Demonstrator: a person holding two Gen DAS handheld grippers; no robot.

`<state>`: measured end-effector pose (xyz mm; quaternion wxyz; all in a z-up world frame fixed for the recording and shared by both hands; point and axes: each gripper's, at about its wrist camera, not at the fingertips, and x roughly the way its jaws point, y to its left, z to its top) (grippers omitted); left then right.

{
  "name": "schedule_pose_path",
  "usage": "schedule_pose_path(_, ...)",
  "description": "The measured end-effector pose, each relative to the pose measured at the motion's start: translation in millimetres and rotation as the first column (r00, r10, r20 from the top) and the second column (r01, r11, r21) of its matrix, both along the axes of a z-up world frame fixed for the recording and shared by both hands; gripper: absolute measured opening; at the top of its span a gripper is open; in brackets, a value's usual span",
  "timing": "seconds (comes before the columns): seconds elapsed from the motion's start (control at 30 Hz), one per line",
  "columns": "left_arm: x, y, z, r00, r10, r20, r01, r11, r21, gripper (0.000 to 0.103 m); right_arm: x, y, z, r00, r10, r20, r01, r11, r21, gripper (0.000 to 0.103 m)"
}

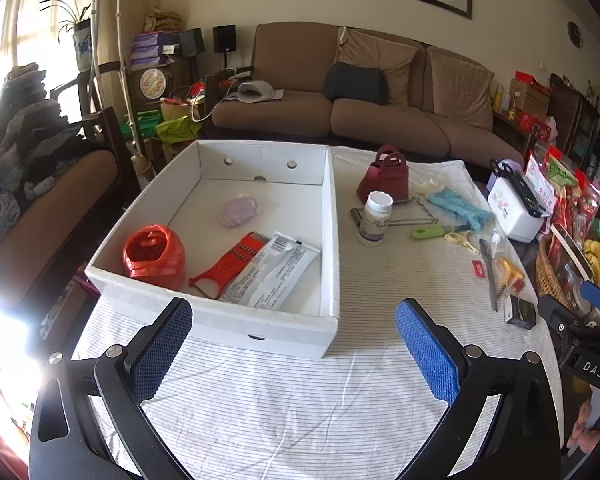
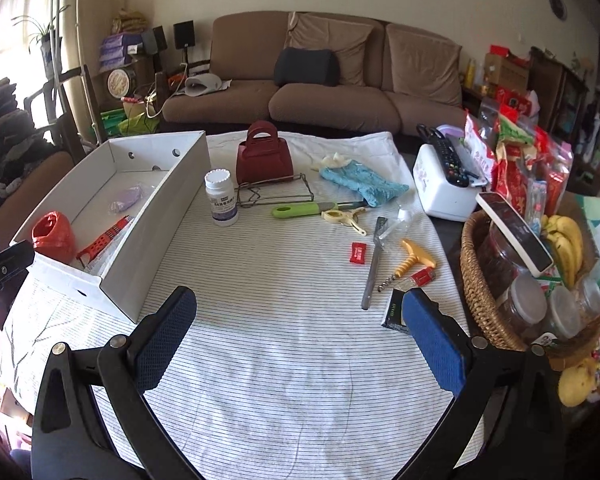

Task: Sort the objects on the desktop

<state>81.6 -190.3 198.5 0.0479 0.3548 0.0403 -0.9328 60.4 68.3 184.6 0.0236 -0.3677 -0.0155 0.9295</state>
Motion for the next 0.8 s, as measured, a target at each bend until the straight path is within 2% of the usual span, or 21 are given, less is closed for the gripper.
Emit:
schedule_pose_path(0.23, 3, -52, -8, 0.998, 0.067, 0.018, -0.066, 0.998, -0.023, 0.103, -8, -52, -2, 0.998, 0.059, -0.006, -0.059, 0.998, -0.010, 0.103)
schedule_pose_path(0.43, 5, -97, -13, 0.991, 0.134, 0.025, -0.133, 0.991, -0.014, 0.103, -19, -97, -12, 0.992, 0.125, 0.011, -0.125, 0.992, -0.020, 0.103)
schedule_pose_path(0.8, -5, -139, -16, 0.982, 0.184, 0.033, -0.184, 0.983, -0.009, 0.103, -40, -156, -21, 0.979, 0.204, 0.028, -0.202, 0.977, -0.068, 0.103)
